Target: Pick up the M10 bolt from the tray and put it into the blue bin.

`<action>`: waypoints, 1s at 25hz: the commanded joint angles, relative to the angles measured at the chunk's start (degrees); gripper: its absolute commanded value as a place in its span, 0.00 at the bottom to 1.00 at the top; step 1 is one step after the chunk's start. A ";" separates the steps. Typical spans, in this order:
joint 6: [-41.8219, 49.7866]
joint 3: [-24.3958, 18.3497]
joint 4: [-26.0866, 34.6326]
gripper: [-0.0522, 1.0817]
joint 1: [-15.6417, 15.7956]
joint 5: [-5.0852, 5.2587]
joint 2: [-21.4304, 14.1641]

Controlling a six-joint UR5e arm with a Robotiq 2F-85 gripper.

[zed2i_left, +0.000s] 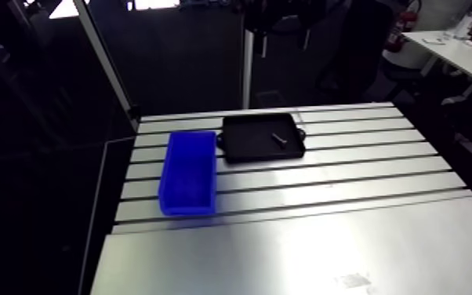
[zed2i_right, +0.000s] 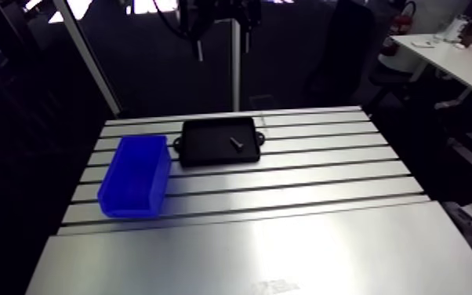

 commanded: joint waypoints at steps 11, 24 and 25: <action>-8.71 8.56 -12.04 0.05 -1.49 0.26 1.93; -11.00 12.78 -16.35 0.07 -1.75 0.08 4.48; -11.00 12.78 -16.35 0.10 -1.75 0.08 4.66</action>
